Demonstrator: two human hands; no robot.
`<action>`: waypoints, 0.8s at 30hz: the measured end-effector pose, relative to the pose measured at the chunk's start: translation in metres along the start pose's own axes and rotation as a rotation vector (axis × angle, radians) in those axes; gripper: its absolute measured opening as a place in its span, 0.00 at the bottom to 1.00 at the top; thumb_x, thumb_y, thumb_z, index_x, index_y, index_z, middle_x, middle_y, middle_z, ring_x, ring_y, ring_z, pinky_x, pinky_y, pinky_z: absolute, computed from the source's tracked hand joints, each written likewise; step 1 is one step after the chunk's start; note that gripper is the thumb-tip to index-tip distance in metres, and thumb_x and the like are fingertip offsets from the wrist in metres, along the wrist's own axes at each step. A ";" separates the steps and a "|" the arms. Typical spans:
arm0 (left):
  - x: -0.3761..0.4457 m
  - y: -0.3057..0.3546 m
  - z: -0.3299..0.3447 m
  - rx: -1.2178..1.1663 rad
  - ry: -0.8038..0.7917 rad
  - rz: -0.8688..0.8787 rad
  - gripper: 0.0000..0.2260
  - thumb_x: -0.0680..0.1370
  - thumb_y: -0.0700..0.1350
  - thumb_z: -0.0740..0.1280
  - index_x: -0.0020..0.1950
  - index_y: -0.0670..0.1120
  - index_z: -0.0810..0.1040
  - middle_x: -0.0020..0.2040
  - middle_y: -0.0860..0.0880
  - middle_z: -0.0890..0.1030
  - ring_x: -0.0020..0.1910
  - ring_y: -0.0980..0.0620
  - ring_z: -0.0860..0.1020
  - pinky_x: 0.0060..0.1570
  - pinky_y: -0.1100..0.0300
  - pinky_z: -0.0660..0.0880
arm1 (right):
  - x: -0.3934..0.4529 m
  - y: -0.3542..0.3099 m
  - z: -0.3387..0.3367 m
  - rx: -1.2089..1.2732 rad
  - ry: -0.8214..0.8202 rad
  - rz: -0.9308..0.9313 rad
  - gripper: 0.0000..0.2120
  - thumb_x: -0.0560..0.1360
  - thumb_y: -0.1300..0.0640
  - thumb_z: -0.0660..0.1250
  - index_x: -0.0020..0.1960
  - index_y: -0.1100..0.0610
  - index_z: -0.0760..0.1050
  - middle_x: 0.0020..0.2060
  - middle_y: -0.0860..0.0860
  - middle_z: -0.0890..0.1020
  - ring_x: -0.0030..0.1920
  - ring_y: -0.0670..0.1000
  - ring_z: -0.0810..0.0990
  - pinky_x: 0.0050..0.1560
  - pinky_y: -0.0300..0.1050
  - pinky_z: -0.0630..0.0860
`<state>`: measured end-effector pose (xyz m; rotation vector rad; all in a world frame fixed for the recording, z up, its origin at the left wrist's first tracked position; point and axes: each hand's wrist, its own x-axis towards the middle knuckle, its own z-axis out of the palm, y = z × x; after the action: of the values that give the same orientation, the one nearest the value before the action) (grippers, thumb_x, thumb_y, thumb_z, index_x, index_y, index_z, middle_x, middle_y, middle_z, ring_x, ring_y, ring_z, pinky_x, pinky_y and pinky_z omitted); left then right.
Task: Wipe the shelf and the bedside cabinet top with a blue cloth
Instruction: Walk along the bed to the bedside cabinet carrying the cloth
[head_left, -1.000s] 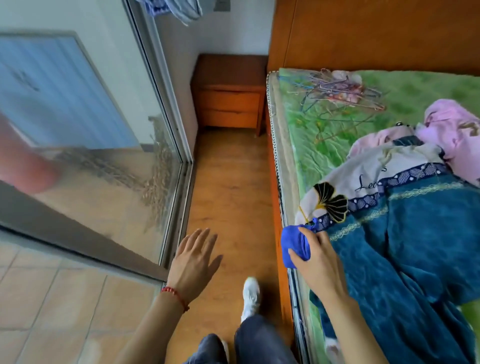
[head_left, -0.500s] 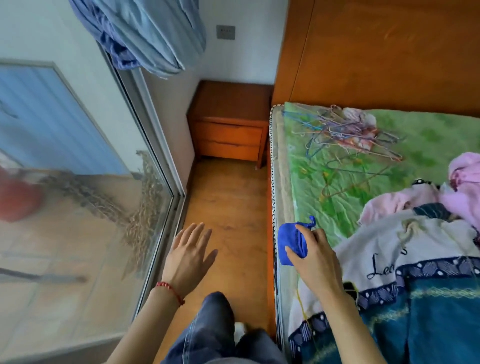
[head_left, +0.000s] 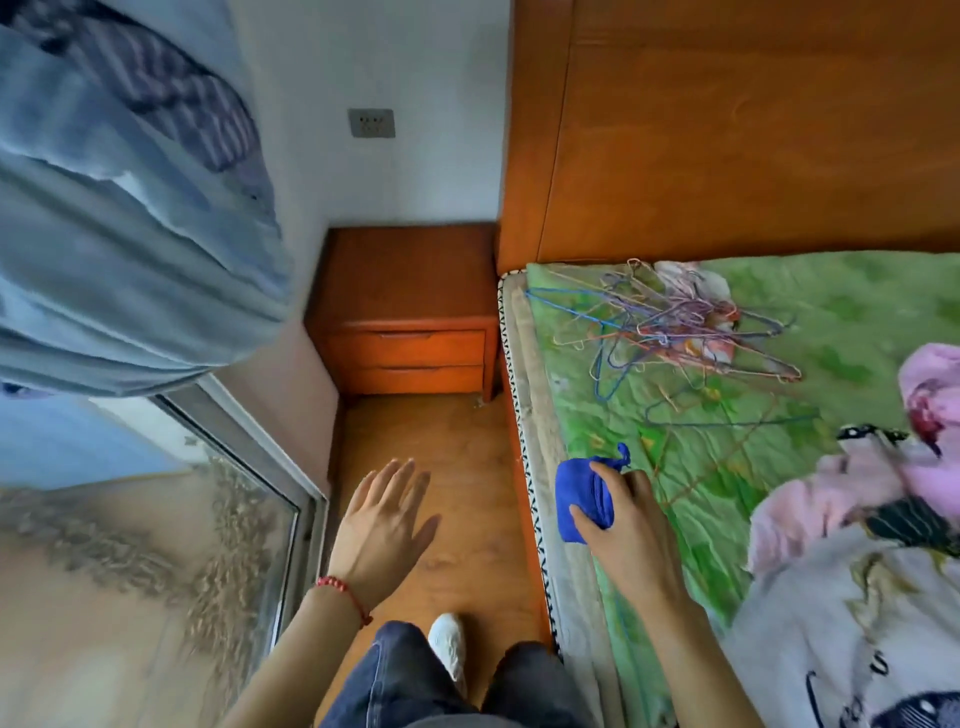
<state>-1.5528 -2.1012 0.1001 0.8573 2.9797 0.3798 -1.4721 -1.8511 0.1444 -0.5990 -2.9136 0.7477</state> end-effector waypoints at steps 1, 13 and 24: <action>0.019 -0.003 -0.001 0.004 -0.001 0.027 0.32 0.81 0.59 0.43 0.57 0.39 0.80 0.56 0.39 0.79 0.56 0.39 0.78 0.53 0.43 0.74 | 0.013 -0.002 -0.001 -0.003 0.002 0.016 0.24 0.69 0.56 0.72 0.63 0.58 0.71 0.48 0.58 0.74 0.39 0.61 0.78 0.33 0.48 0.72; 0.212 -0.011 0.016 -0.025 0.026 0.124 0.26 0.79 0.56 0.51 0.57 0.39 0.79 0.57 0.40 0.79 0.56 0.41 0.77 0.53 0.44 0.74 | 0.173 0.017 -0.004 -0.022 0.009 0.110 0.25 0.70 0.54 0.70 0.65 0.56 0.69 0.50 0.57 0.72 0.40 0.59 0.77 0.34 0.46 0.70; 0.338 -0.058 0.017 -0.050 -0.052 -0.017 0.27 0.78 0.58 0.52 0.55 0.39 0.79 0.54 0.39 0.79 0.55 0.39 0.76 0.52 0.43 0.74 | 0.315 0.005 0.003 0.011 -0.090 0.055 0.24 0.73 0.52 0.67 0.66 0.54 0.66 0.53 0.54 0.70 0.45 0.56 0.76 0.38 0.45 0.69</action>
<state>-1.8690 -1.9670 0.0871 0.8237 2.9152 0.4230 -1.7607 -1.7259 0.1318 -0.6635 -2.9835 0.8176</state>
